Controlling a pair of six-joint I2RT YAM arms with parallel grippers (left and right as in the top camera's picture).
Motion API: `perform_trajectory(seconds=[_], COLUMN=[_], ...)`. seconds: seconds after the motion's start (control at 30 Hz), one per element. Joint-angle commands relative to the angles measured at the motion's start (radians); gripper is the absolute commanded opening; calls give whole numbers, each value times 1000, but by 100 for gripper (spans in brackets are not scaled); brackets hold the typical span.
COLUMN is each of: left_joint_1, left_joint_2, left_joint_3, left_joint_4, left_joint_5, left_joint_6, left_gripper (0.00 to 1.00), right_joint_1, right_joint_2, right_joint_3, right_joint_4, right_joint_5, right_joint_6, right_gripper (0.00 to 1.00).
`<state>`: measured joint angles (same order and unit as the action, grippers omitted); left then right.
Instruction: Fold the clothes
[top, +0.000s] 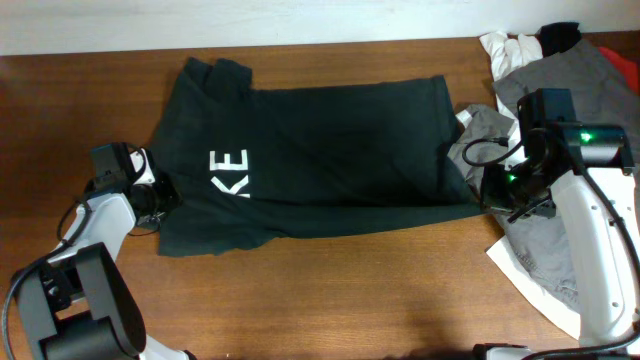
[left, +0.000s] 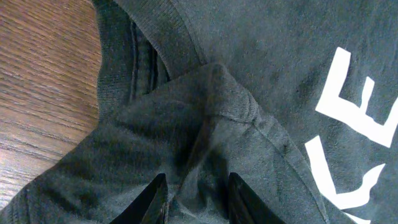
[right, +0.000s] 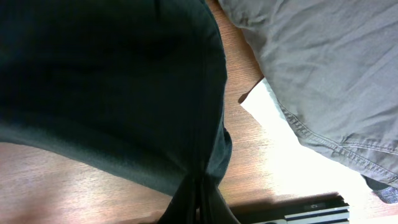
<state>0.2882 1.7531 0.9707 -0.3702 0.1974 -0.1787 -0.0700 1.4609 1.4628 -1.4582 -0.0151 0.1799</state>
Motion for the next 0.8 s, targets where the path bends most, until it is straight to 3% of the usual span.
perform_trajectory(seconds=[0.0, 0.3, 0.33, 0.37, 0.6, 0.77], left_joint_1=[-23, -25, -25, -25, -24, 4], left_joint_2=[22, 64, 65, 64, 7, -146], left_joint_3=[-17, -21, -21, -20, 34, 137], left_joint_4=[0, 0, 3, 9, -58, -322], left_joint_5=[-11, -11, -11, -10, 123, 129], left_joint_6=[16, 16, 16, 16, 17, 17], left_gripper=[32, 20, 2, 0, 0, 0], right_joint_1=[4, 4, 4, 4, 4, 3], right_joint_2=[3, 3, 3, 3, 3, 2], right_joint_3=[-5, -5, -5, -5, -4, -4], right_joint_4=[1, 1, 1, 1, 18, 19], right_joint_5=[27, 27, 27, 27, 27, 27], right_joint_6=[2, 2, 2, 2, 2, 32], right_gripper=[4, 4, 4, 4, 4, 4])
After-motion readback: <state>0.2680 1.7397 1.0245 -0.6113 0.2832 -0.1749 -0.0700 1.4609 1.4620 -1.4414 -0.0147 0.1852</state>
